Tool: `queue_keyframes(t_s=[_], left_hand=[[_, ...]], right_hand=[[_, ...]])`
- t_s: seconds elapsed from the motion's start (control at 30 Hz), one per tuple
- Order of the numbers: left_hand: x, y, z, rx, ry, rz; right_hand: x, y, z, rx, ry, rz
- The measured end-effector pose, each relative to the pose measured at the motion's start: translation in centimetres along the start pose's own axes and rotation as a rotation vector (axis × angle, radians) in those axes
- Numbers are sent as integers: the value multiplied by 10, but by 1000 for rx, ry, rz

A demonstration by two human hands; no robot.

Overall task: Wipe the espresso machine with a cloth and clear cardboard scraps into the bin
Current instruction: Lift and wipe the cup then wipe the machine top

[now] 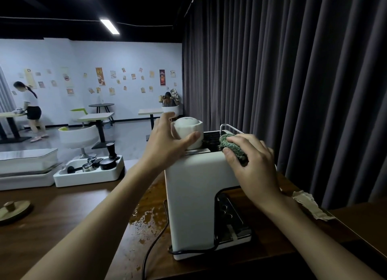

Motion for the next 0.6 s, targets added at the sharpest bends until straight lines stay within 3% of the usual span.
queue_keyframes(t_s=[0.6], left_hand=[[-11, -6, -6, 2, -66, 31]], right_hand=[[3, -2, -1, 23, -6, 29]])
Point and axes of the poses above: each hand's wrist, its own y-axis towards the middle knuckle, its own z-axis out of the palm, x = y × z, the point moved 3 cm from there along y, towards the middle knuckle
